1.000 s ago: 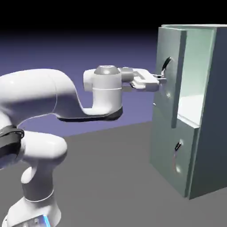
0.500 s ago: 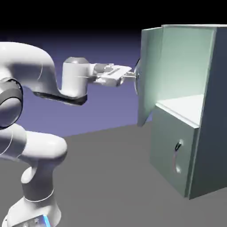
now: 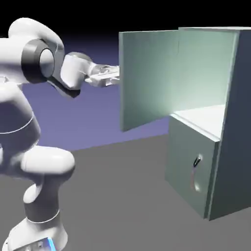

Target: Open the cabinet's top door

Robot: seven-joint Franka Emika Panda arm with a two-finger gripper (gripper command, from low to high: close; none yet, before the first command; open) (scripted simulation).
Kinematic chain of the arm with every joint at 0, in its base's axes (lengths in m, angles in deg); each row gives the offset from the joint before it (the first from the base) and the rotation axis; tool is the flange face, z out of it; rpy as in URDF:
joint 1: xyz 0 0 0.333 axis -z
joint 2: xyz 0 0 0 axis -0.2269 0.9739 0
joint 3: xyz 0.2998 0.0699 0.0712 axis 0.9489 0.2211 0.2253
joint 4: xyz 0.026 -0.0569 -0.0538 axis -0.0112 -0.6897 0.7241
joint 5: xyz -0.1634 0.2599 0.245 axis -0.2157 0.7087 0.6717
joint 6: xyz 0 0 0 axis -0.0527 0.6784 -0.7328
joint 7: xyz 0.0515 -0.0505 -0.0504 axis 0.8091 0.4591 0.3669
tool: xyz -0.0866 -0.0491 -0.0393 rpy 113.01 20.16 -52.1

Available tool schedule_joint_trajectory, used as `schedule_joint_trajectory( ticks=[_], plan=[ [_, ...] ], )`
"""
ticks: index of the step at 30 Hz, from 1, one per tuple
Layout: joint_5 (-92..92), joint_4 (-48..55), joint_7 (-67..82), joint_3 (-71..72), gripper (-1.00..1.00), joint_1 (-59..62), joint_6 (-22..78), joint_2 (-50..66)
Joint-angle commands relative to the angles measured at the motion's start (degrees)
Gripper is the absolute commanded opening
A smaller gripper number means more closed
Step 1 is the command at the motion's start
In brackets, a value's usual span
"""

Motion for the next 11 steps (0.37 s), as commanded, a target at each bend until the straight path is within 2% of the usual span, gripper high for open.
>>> schedule_joint_trajectory(
  ticks=[1, 10, 11],
  plan=[
    [1.1, 2.1, -0.5, 0.3, -1.0, 0.0, 1.6, 2.0],
    [8.1, 19.3, -3.2, 1.0, -1.0, 0.1, 13.3, 16.8],
    [8.1, 19.3, -3.2, 1.0, 1.0, 0.1, 13.3, 16.8]
  ],
)
